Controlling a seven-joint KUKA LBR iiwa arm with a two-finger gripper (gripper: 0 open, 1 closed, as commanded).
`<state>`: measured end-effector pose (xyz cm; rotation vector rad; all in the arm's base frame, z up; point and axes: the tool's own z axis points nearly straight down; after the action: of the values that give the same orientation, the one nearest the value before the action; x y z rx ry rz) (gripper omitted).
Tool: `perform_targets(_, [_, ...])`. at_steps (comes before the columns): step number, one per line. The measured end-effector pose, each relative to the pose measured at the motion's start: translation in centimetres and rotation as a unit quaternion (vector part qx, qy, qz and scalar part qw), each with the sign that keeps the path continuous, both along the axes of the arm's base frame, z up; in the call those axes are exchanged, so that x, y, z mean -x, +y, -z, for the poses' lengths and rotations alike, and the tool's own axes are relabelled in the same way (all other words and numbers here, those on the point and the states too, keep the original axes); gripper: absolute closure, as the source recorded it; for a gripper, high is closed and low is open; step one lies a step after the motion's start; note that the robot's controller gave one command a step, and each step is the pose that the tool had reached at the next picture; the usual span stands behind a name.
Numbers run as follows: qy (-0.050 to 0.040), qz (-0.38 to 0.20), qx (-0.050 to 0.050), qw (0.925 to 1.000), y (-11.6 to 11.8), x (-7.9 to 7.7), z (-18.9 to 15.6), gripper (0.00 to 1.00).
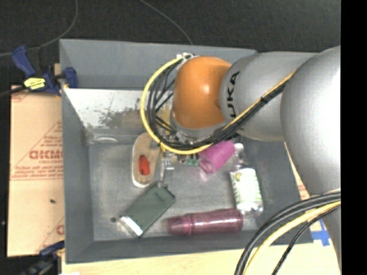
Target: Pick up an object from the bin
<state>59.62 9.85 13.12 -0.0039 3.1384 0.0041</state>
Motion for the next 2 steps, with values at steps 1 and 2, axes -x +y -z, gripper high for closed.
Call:
perform_targets(1, [-0.0016,-0.267,0.001,0.9638,2.2,-2.7,5.3,0.00])
perform_targets(2, [0.0011,-0.038,-0.001,0.9993,1.0,0.5,1.9,0.00])
